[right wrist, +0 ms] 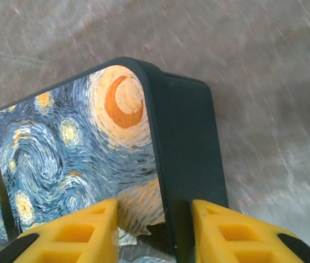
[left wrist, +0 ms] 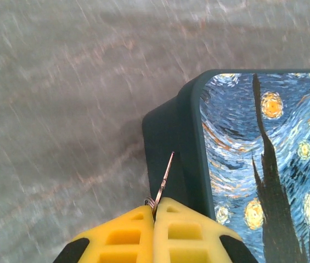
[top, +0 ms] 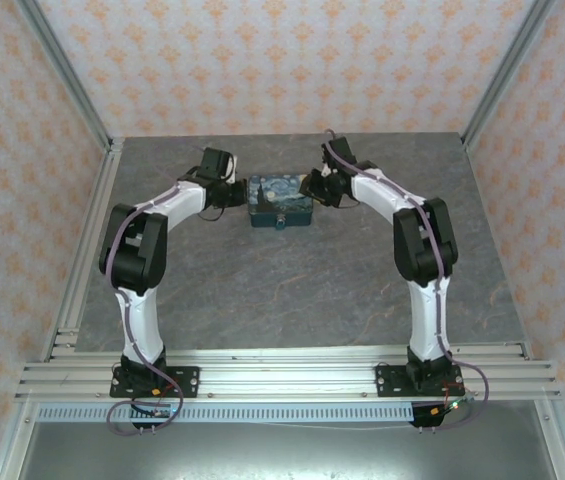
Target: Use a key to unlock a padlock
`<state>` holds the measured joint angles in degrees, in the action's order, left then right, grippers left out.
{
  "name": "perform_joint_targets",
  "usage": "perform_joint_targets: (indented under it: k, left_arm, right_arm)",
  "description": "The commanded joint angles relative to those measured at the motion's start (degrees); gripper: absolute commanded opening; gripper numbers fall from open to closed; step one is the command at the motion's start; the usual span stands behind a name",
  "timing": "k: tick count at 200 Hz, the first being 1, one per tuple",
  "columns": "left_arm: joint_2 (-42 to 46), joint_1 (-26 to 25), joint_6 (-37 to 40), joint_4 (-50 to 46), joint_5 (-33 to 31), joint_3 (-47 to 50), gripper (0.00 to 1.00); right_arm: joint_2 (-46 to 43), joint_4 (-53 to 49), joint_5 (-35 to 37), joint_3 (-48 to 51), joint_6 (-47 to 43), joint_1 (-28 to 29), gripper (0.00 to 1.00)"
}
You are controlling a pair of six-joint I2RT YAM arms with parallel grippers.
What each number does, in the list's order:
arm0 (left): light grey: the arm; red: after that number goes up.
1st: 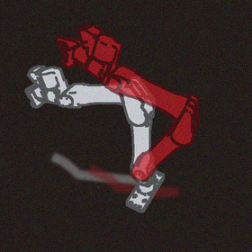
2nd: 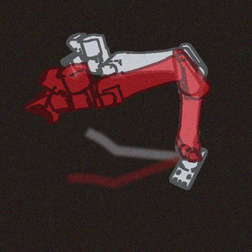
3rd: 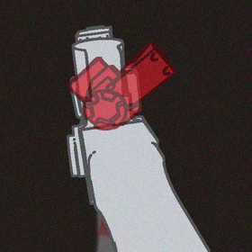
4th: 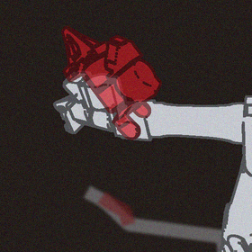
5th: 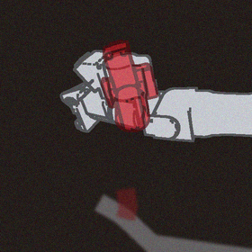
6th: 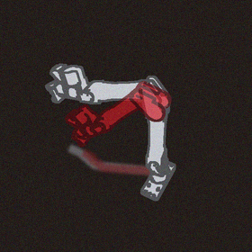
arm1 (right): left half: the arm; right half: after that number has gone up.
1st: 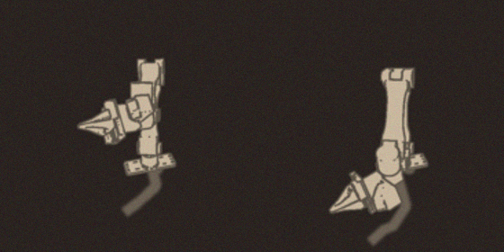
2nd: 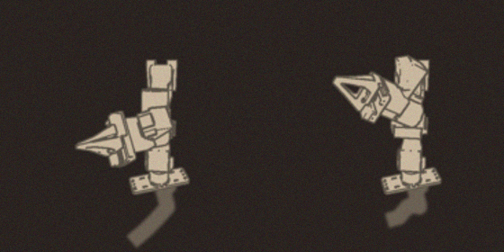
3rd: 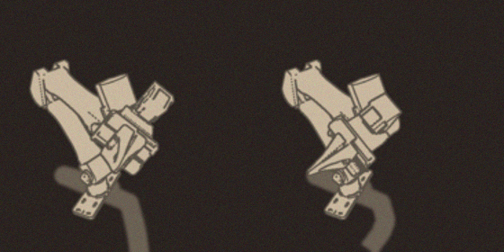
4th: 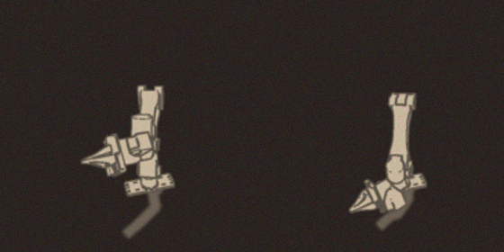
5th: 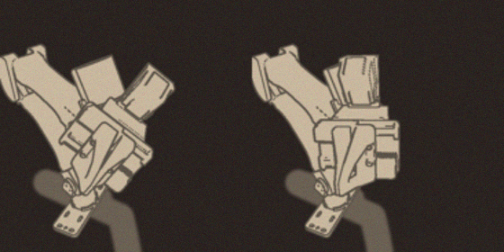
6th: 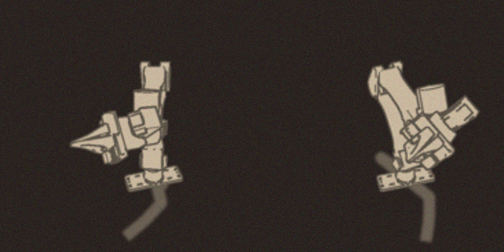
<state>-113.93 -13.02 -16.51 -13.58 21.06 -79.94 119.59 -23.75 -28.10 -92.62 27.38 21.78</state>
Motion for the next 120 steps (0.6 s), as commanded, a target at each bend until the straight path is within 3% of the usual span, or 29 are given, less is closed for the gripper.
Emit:
perform_joint_targets:
  k: [1, 32, 76, 120]
  left_arm:
    - [5.5, -3.5, -1.4, 3.6, 0.8, 5.7, 0.0]
    - [12.0, -4.9, -3.5, 6.4, -1.5, 13.9, 0.0]
    - [18.9, -4.2, -1.0, 1.5, -4.0, 17.6, 0.0]
    - [26.2, -2.0, -0.8, -3.0, -4.8, 22.2, 0.0]
  right_arm:
    - [-4.4, 0.3, -1.0, 9.2, 1.7, 3.3, 0.36]
    - [-10.5, 0.7, 1.4, 16.3, 2.1, 4.9, 0.4]
    - [-20.7, -2.0, 7.3, 19.8, 3.1, 4.9, 0.57]
    - [-35.3, -2.4, 19.3, 29.4, 3.1, 8.0, 0.59]
